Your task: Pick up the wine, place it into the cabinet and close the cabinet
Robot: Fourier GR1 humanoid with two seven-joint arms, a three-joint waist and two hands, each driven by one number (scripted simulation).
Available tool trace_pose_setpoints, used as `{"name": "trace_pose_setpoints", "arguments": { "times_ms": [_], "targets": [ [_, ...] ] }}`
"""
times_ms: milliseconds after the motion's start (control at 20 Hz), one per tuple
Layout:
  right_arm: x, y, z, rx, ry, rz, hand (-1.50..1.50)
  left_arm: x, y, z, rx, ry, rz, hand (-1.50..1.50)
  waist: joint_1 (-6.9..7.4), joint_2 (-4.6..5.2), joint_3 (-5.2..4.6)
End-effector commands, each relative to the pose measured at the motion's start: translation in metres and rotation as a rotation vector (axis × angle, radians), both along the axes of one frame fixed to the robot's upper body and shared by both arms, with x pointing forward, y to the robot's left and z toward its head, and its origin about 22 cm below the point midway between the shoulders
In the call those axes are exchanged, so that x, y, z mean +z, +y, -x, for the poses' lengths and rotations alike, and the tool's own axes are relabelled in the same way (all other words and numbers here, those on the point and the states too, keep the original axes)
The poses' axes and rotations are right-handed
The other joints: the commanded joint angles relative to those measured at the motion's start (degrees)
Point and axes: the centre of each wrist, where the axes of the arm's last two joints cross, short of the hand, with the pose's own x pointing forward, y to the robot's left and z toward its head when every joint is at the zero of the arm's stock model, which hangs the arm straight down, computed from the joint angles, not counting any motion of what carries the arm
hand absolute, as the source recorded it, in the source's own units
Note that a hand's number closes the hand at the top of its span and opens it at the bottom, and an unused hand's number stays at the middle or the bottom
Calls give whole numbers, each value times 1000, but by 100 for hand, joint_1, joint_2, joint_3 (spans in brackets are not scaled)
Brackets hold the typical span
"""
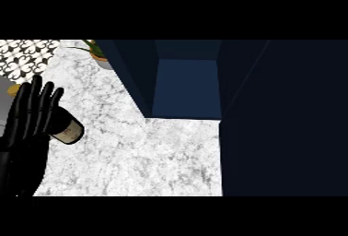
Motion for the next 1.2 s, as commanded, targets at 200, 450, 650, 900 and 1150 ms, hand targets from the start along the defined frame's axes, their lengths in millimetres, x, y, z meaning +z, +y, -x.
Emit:
{"name": "trace_pose_setpoints", "arguments": {
  "times_ms": [200,450,650,900,1150],
  "targets": [
    [0,-5,18,14,1,-32,-150,27,98,-53,369,18,-52,-150,-386,-97,-110],
    [-8,5,29,281,230,-12,-150,21,110,-81,345,227,326,-150,-408,-108,-114],
    [20,-1,54,286,219,-21,-150,47,124,-117,356,250,334,-150,-397,-127,-111],
    [13,-15,60,274,220,-41,-150,28,120,-134,346,278,332,-150,-294,-126,-107],
    [37,-16,59,280,234,-28,-150,28,109,-126,346,264,335,-150,-243,-132,-108]
  ]
}}
